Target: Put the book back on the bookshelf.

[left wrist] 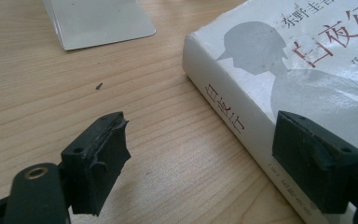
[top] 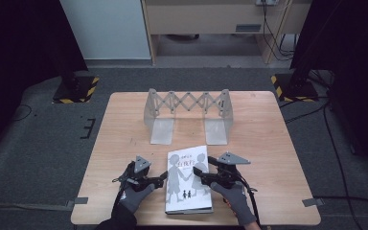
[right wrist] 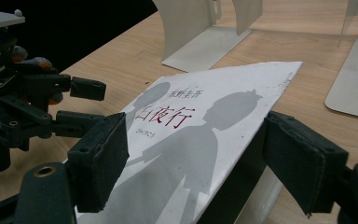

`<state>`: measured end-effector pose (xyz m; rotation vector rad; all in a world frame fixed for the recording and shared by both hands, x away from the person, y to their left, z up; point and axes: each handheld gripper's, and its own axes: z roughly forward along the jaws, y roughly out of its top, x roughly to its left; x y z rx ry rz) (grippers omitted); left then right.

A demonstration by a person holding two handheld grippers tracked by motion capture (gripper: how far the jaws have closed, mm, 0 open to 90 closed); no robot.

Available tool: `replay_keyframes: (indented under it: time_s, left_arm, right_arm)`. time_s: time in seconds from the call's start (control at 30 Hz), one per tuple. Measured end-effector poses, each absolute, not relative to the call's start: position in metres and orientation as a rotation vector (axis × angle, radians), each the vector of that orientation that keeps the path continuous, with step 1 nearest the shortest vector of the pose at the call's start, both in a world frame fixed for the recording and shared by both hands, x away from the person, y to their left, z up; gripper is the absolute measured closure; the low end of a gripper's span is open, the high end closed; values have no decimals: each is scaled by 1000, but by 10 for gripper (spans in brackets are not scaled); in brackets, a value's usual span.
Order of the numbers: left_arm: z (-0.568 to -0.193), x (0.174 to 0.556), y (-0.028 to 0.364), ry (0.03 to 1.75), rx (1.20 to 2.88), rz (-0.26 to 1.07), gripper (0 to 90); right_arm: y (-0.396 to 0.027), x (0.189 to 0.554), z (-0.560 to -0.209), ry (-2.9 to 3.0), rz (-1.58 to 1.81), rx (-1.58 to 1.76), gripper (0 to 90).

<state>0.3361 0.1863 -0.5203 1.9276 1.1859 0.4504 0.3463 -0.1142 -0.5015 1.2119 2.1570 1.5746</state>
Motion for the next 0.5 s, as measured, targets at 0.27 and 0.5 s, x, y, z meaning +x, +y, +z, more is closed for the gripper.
replay_keyframes:
  time_s: [0.27, 0.5]
  left_arm:
    - [-521, 336, 187, 1193, 1916, 440, 173]
    - [-522, 336, 187, 1191, 1913, 432, 175]
  right_arm:
    - [-105, 342, -505, 2256, 1570, 1232, 244]
    - [-98, 350, -507, 2277, 1595, 1267, 250]
